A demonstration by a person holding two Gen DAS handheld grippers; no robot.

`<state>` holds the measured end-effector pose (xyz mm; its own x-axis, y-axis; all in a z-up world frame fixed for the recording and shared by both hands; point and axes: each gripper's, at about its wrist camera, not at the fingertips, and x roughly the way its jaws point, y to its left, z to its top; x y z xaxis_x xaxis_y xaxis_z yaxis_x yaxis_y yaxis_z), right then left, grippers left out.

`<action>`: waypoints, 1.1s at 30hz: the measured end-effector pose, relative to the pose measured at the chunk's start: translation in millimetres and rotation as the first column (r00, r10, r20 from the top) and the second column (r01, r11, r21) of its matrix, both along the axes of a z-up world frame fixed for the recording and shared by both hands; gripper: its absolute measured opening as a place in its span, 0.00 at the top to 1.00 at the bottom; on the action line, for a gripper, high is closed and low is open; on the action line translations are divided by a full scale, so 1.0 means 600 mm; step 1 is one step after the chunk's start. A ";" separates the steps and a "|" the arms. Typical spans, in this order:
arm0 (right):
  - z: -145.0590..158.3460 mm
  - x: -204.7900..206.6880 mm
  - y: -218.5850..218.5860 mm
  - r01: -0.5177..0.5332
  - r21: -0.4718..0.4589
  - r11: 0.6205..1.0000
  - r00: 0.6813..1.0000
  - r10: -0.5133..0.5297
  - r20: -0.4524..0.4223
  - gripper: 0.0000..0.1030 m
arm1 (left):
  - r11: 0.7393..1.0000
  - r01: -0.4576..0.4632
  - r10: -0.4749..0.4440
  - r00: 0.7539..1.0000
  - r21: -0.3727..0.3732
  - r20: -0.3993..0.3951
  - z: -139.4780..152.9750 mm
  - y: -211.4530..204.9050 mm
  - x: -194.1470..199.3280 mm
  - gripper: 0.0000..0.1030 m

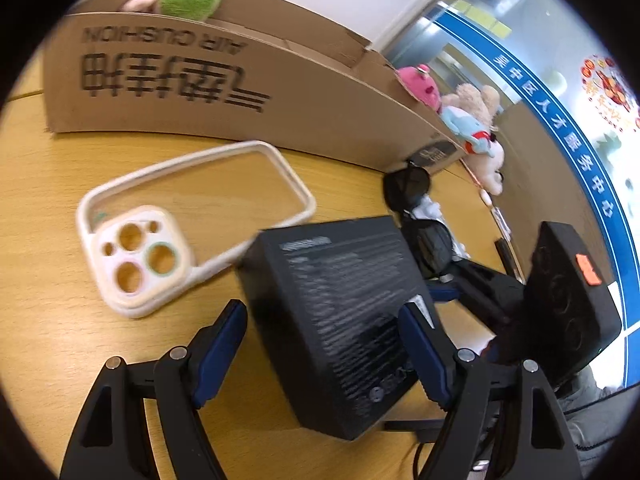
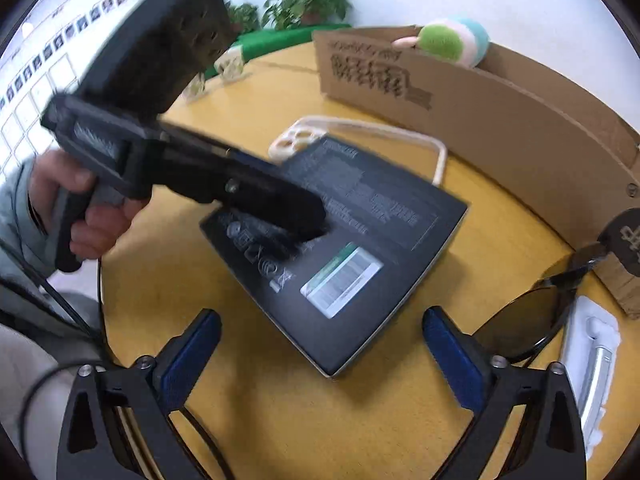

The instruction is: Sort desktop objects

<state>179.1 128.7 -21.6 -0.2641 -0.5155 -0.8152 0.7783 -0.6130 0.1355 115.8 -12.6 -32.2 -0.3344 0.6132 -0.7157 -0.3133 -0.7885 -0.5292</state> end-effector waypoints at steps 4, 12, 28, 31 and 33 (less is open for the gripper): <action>0.001 -0.001 -0.002 0.040 0.019 0.999 0.997 -0.039 -0.064 0.17 | 1.000 -0.008 0.007 1.000 -0.026 -0.016 0.008 0.007 -0.001 0.26; 0.038 -0.020 0.010 0.116 0.007 0.993 0.978 -0.112 -0.178 0.23 | 0.998 -0.042 0.036 0.990 -0.039 -0.139 0.072 0.018 -0.022 0.36; 0.234 -0.127 0.044 0.218 -0.070 0.973 0.867 -0.226 -0.444 0.24 | 0.998 -0.049 0.024 0.877 -0.039 -0.480 0.276 0.057 -0.134 0.36; 0.264 -0.142 0.044 0.223 -0.081 0.971 0.853 -0.235 -0.467 0.24 | 0.997 -0.062 0.036 0.860 -0.035 -0.509 0.312 0.056 -0.150 0.36; 0.284 -0.157 0.039 0.221 -0.093 0.971 0.842 -0.238 -0.484 0.24 | 0.997 -0.069 0.039 0.839 -0.035 -0.542 0.333 0.053 -0.155 0.36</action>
<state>85.0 152.1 149.0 -0.7377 -0.4139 -0.5334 0.5863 -0.7845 -0.2019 22.6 19.1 167.7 -0.7089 0.5505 -0.4409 -0.4937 -0.8337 -0.2474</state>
